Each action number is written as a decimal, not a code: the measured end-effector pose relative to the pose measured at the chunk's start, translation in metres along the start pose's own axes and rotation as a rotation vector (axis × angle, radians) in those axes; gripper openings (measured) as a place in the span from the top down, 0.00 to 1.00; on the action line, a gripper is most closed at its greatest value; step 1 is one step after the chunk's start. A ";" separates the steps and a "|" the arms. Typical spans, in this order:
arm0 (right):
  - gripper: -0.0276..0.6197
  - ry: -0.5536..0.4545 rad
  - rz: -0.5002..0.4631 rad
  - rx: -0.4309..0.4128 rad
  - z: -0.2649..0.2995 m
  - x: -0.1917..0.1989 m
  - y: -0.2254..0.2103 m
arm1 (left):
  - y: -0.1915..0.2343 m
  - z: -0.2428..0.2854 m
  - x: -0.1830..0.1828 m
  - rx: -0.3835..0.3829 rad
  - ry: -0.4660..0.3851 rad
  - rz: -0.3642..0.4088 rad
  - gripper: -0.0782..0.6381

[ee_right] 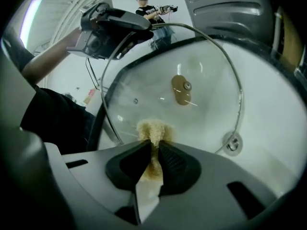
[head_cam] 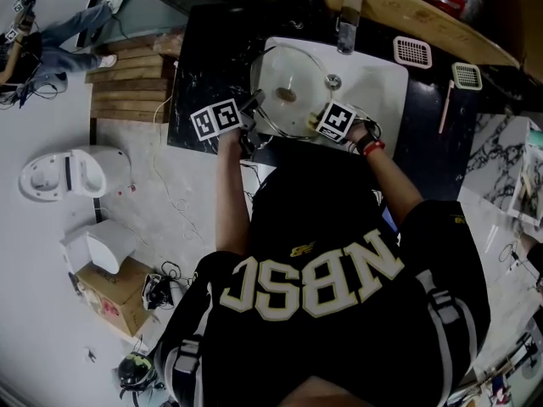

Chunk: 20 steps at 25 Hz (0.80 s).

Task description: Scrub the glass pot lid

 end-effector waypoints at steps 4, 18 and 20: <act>0.86 -0.064 0.013 -0.037 -0.005 -0.015 0.019 | 0.001 -0.001 -0.001 -0.002 -0.007 0.001 0.75; 0.86 -0.329 0.025 0.026 -0.013 -0.094 0.033 | 0.001 -0.002 -0.002 0.000 0.002 -0.008 0.75; 0.86 -0.363 0.035 0.038 -0.012 -0.102 0.028 | 0.001 -0.002 -0.001 0.002 0.002 -0.011 0.75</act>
Point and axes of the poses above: the fingertips, and each gripper's own axes: z forward along the fingers, y to its left, x out of its underside, the point moved 6 cm from there along -z, backward along the fingers, and after that the axes turned 2 degrees about -y, right-handed, at the moved point
